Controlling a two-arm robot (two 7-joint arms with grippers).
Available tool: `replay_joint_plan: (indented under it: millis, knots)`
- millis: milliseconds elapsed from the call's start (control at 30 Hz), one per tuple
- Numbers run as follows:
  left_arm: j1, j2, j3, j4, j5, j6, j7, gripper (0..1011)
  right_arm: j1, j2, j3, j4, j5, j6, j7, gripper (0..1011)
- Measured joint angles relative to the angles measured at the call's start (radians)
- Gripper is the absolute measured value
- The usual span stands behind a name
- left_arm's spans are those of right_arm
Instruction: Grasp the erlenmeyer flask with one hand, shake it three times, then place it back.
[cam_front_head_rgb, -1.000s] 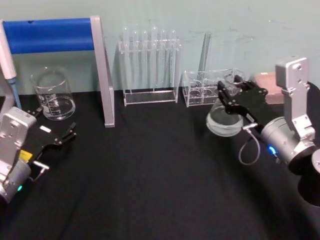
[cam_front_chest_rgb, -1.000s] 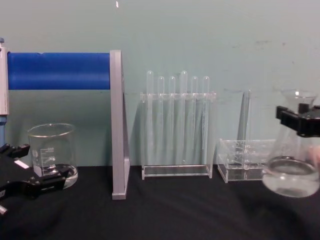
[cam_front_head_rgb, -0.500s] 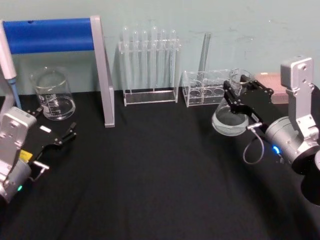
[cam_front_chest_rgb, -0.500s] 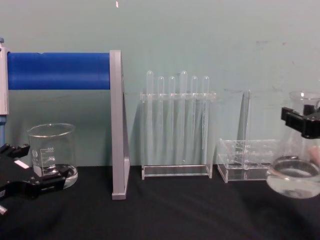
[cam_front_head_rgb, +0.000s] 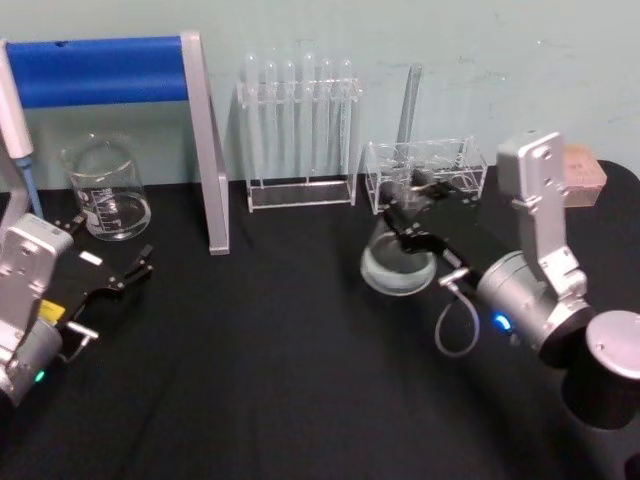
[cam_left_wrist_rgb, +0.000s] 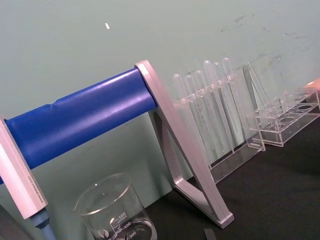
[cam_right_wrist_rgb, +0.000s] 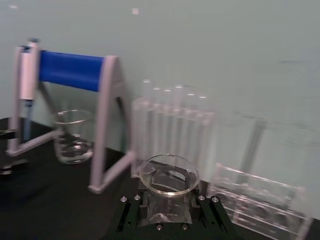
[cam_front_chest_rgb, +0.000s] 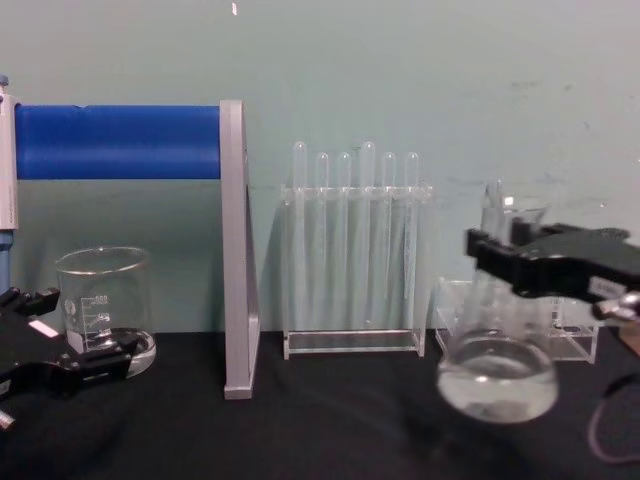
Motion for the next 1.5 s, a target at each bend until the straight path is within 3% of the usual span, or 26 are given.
replay_joint_plan:
  millis: [367, 933, 1200, 1500]
  knots:
    - [0.000, 0.000, 0.000, 0.000, 0.000, 0.000, 0.000, 1001, -0.022, 0.015, -0.091, -0.046, 0.009, 0.003, 0.055, 450]
    - [0.000, 0.000, 0.000, 0.000, 0.000, 0.000, 0.000, 1001, -0.036, 0.058, -0.162, -0.090, 0.046, -0.006, 0.104, 450]
    - [0.000, 0.000, 0.000, 0.000, 0.000, 0.000, 0.000, 1001, -0.028, 0.066, -0.158, -0.085, 0.068, -0.007, 0.096, 450]
    - [0.000, 0.000, 0.000, 0.000, 0.000, 0.000, 0.000, 1001, -0.005, 0.070, -0.097, -0.054, 0.081, -0.012, 0.044, 450]
